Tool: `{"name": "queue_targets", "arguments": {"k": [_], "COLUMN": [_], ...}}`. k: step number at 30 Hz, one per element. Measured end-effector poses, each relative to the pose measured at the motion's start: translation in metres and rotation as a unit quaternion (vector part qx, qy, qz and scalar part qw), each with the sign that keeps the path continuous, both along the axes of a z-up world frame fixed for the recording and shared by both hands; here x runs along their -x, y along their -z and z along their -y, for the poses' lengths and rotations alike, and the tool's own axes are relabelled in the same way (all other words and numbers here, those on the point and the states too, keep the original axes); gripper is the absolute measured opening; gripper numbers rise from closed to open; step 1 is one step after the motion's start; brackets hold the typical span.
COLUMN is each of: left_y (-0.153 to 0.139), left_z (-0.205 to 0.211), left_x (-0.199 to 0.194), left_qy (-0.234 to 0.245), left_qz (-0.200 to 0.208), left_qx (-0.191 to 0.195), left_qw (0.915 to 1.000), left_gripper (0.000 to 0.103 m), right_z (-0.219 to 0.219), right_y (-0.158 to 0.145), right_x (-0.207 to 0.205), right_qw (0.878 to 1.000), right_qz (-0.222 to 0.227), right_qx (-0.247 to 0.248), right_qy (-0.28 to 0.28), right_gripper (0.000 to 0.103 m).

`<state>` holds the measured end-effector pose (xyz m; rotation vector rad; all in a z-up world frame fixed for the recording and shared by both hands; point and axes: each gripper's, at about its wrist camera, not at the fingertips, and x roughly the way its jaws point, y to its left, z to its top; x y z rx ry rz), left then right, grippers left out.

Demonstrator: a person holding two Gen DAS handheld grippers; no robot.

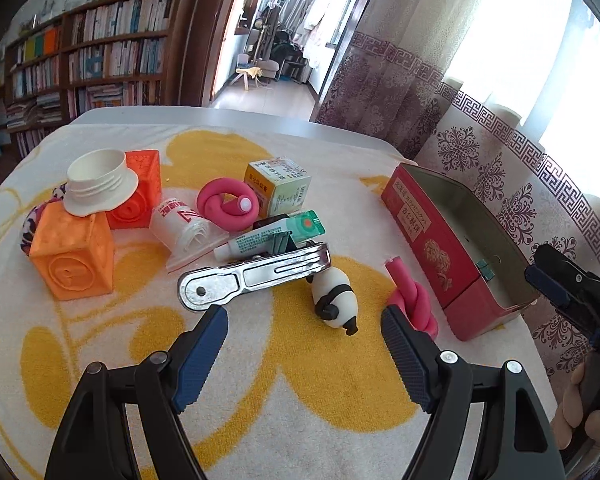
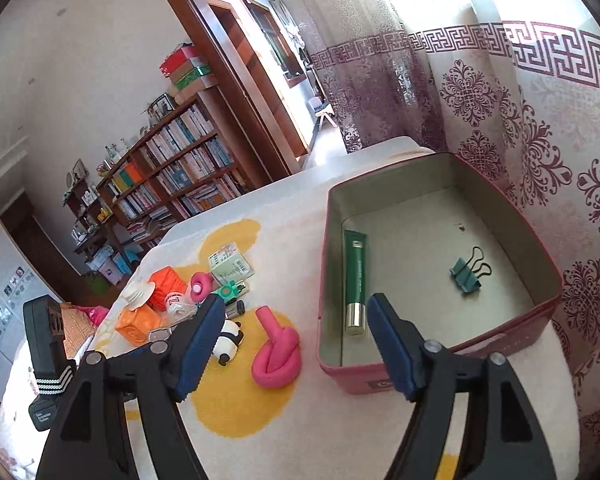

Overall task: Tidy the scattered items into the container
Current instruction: 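Grasp the orange rubber cube with left tool and lift it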

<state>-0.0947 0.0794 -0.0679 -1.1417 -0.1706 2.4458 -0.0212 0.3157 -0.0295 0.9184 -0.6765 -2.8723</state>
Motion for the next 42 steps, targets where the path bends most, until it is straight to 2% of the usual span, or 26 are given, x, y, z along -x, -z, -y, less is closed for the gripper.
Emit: {"name": "queue_targets", "arguments": {"k": [5, 10, 13, 18, 20, 23, 29, 33, 39, 41, 42], "left_y": [-0.001, 0.010, 0.016, 0.019, 0.021, 0.021, 0.012, 0.018, 0.037, 0.043, 0.044], "left_z": [0.039, 0.073, 0.091, 0.107, 0.112, 0.117, 0.101, 0.088, 0.101, 0.105, 0.108], "left_x": [0.006, 0.016, 0.023, 0.026, 0.028, 0.031, 0.050, 0.067, 0.087, 0.090, 0.091], "left_qy": [-0.064, -0.119, -0.141, -0.171, -0.178, -0.180, -0.140, -0.130, -0.154, -0.152, -0.152], "left_qz": [-0.032, -0.038, -0.017, -0.011, -0.007, 0.001, 0.014, 0.023, 0.045, 0.052, 0.053], "left_qx": [0.012, 0.020, 0.005, 0.014, 0.015, 0.024, 0.077, 0.102, 0.072, 0.062, 0.057], "left_qw": [0.9974, 0.9919, 0.9899, 0.9852, 0.9839, 0.9834, 0.9871, 0.9860, 0.9843, 0.9850, 0.9853], "left_gripper": [0.081, 0.081, 0.081, 0.081, 0.081, 0.081, 0.081, 0.087, 0.086, 0.073, 0.071], "right_z": [0.045, 0.076, 0.077, 0.070, 0.067, 0.063, 0.063, 0.064, 0.062, 0.062, 0.063], "right_y": [0.011, 0.034, 0.043, 0.045, 0.046, 0.047, 0.045, 0.045, 0.047, 0.048, 0.049], "right_x": [0.009, 0.015, 0.018, 0.019, 0.019, 0.018, 0.017, 0.017, 0.016, 0.018, 0.018], "right_qw": [0.998, 0.993, 0.992, 0.991, 0.992, 0.993, 0.993, 0.993, 0.993, 0.993, 0.993], "right_qz": [0.010, 0.041, 0.058, 0.060, 0.064, 0.064, 0.061, 0.060, 0.064, 0.066, 0.068], "right_qx": [-0.043, -0.095, -0.104, -0.120, -0.111, -0.102, -0.101, -0.100, -0.094, -0.093, -0.093], "right_qy": [-0.049, -0.059, -0.047, -0.019, -0.018, -0.016, -0.014, -0.016, -0.016, -0.019, -0.020], "right_gripper": [0.077, 0.077, 0.077, 0.077, 0.077, 0.077, 0.079, 0.079, 0.079, 0.079, 0.079]}}
